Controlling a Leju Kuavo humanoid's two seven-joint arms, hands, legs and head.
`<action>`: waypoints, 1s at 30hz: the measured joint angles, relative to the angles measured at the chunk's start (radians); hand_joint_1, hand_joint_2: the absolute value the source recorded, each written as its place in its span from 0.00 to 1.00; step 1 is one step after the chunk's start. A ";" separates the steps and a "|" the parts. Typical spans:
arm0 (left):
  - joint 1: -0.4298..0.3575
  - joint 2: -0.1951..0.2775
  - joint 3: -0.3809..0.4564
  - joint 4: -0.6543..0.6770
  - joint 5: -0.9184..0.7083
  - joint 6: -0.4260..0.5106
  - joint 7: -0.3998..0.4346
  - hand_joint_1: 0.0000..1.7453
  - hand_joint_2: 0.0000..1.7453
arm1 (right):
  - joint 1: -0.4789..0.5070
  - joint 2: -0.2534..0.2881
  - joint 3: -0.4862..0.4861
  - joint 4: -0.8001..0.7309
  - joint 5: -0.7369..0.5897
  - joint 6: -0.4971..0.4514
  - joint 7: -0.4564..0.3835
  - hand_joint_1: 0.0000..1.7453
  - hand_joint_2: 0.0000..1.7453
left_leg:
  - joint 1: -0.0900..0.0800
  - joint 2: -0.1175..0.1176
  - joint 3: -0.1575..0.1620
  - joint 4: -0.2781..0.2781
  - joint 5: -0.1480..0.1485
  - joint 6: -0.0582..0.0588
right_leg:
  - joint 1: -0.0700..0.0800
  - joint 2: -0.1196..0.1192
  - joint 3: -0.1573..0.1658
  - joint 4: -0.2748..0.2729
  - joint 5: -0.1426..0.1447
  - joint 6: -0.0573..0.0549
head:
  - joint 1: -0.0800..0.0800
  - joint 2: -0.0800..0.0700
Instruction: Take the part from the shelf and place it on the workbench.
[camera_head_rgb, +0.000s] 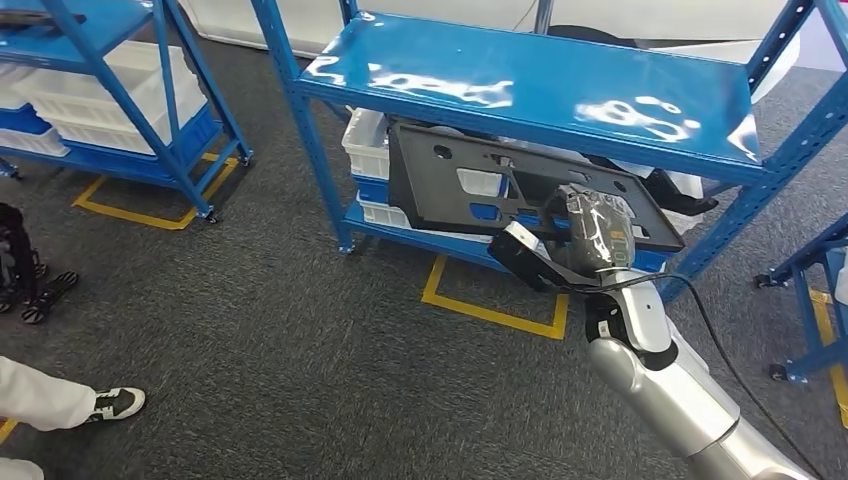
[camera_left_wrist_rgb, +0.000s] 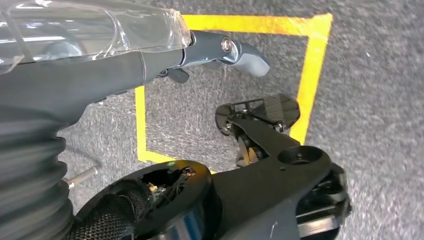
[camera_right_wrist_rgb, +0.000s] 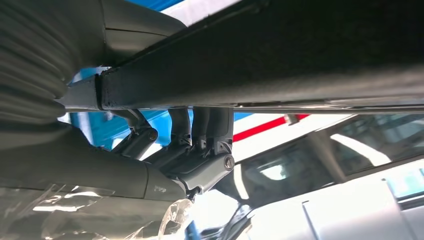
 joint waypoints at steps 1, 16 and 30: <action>0.000 0.000 0.000 0.000 0.000 0.000 0.000 0.00 1.00 | 0.000 0.000 0.000 -0.001 0.000 0.000 0.000 1.00 1.00 | 0.002 0.014 0.037 -0.072 0.036 -0.003 | -0.002 -0.009 0.002 0.000 -0.002 0.003 | 0.000 0.000; 0.012 0.001 0.000 0.000 0.000 0.003 0.000 0.00 1.00 | 0.014 -0.023 -0.008 -0.014 0.004 0.001 0.015 1.00 1.00 | -0.028 -0.072 0.130 -0.268 0.107 0.076 | 0.014 0.059 -0.098 0.210 -0.077 0.025 | 0.007 0.000; 0.006 -0.002 0.008 0.000 0.001 0.004 -0.001 0.00 1.00 | 0.013 -0.025 -0.017 -0.039 0.008 0.003 0.018 1.00 1.00 | -0.014 0.000 -0.028 0.011 0.009 0.020 | 0.013 0.000 -0.017 0.020 -0.007 -0.012 | -0.002 0.000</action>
